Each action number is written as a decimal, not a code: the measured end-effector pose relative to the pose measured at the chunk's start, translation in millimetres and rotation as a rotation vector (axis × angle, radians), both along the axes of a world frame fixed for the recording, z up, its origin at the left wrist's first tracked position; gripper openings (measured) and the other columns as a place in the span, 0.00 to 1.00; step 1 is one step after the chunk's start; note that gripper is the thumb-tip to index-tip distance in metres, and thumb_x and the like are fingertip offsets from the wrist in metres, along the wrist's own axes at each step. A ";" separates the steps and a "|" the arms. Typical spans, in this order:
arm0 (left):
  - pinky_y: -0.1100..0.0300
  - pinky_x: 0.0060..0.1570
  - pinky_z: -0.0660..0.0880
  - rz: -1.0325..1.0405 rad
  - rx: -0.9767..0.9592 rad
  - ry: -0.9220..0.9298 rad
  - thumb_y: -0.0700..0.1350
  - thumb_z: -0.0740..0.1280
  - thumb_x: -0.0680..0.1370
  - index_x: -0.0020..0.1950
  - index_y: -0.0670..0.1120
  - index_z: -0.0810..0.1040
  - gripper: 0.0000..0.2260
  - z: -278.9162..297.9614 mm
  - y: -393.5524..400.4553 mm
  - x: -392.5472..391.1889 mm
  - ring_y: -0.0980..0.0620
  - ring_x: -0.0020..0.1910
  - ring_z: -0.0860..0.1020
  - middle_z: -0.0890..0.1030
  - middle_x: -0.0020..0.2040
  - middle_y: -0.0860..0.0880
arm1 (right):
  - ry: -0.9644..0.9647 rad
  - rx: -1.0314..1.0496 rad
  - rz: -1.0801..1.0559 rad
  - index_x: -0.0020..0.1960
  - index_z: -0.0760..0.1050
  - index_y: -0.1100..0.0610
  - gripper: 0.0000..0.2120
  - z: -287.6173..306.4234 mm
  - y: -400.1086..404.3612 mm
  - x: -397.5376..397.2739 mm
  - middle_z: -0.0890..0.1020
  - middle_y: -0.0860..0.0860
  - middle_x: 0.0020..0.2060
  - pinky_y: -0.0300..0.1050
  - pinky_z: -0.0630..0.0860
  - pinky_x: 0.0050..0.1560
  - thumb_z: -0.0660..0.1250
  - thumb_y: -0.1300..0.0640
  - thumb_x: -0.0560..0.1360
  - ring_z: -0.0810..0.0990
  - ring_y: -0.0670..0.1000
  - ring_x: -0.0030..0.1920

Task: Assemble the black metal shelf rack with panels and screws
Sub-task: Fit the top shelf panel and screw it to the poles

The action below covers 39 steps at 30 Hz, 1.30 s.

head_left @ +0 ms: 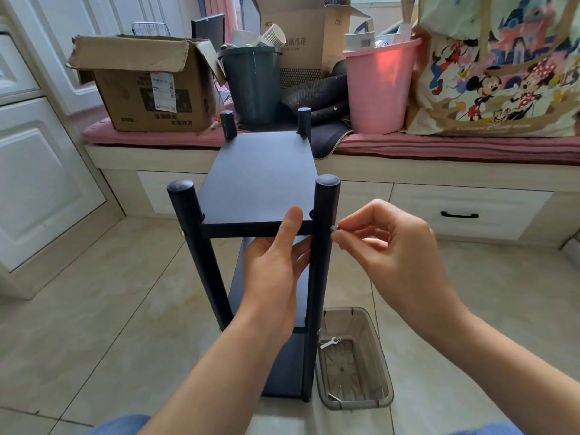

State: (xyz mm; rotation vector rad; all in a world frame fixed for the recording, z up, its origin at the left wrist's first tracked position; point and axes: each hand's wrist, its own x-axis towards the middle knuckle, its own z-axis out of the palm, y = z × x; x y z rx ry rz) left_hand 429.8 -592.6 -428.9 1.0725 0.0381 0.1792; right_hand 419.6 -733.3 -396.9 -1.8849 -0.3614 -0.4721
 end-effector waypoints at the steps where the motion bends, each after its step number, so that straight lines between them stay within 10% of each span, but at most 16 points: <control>1: 0.59 0.46 0.82 0.001 -0.010 0.001 0.54 0.71 0.72 0.59 0.47 0.78 0.18 0.2 0.1 -0.1 0.45 0.49 0.86 0.87 0.46 0.53 | 0.004 0.003 0.001 0.42 0.80 0.54 0.06 0.0 0.0 0.1 0.83 0.44 0.35 0.43 0.82 0.46 0.76 0.62 0.72 0.84 0.46 0.40; 18: 0.52 0.53 0.81 0.003 -0.031 0.031 0.59 0.73 0.67 0.68 0.46 0.75 0.33 2.4 2.3 -1.1 0.46 0.52 0.85 0.86 0.50 0.55 | 0.054 -0.003 -0.006 0.42 0.80 0.54 0.05 1.6 1.3 1.1 0.84 0.46 0.35 0.40 0.81 0.44 0.75 0.59 0.73 0.84 0.47 0.39; 39: 0.50 0.56 0.78 -0.028 0.002 0.036 0.57 0.73 0.69 0.56 0.49 0.79 0.20 2.4 1.2 0.1 0.45 0.52 0.85 0.87 0.50 0.51 | 0.011 -0.066 -0.050 0.46 0.79 0.54 0.05 -0.3 5.0 0.1 0.82 0.44 0.37 0.44 0.81 0.47 0.73 0.62 0.75 0.83 0.44 0.43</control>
